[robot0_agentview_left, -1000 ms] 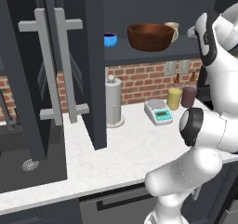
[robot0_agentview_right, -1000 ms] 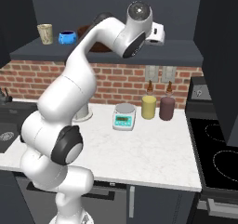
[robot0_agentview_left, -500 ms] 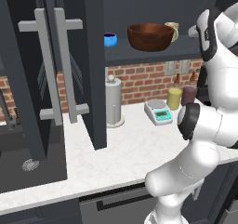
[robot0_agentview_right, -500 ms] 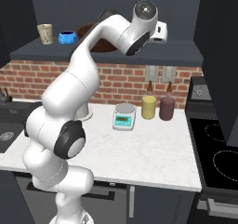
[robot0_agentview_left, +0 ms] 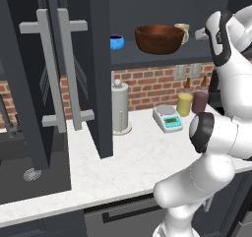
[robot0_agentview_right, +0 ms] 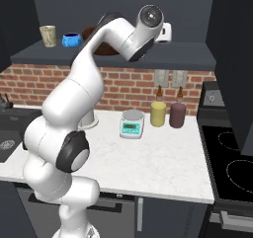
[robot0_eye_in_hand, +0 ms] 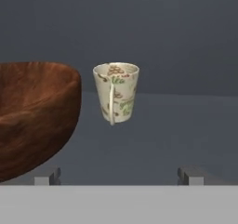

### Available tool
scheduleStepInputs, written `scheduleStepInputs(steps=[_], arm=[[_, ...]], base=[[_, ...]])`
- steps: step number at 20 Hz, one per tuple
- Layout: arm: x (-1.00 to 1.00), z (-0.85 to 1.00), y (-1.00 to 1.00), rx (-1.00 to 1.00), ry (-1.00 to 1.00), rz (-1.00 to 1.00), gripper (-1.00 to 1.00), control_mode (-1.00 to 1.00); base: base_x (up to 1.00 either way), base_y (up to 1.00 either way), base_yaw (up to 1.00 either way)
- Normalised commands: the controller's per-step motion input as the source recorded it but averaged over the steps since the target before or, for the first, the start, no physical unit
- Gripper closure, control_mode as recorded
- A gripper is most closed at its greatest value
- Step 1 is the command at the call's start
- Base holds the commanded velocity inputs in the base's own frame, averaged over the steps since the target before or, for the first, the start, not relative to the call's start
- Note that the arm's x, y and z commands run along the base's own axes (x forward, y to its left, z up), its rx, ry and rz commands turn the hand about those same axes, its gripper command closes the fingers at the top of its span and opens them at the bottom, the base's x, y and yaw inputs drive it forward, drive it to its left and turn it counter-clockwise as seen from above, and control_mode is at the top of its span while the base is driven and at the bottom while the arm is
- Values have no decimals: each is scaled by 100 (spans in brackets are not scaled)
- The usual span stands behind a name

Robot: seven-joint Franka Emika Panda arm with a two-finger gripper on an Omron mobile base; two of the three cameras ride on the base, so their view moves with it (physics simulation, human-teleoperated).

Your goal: Gather all objects into one cabinet and sort the glasses and bowls to opposite sides.

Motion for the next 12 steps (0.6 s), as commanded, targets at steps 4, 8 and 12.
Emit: scheduleStepInputs(steps=[4, 8, 12], arm=[[11, -2, 33, 0, -7, 6, -100, -100], [2, 0, 28, 0, -5, 2, -100, -100], [2, 0, 12, 0, -1, 0, -100, -100]], base=[[0, 0, 0], [0, 0, 0], [0, 0, 0]])
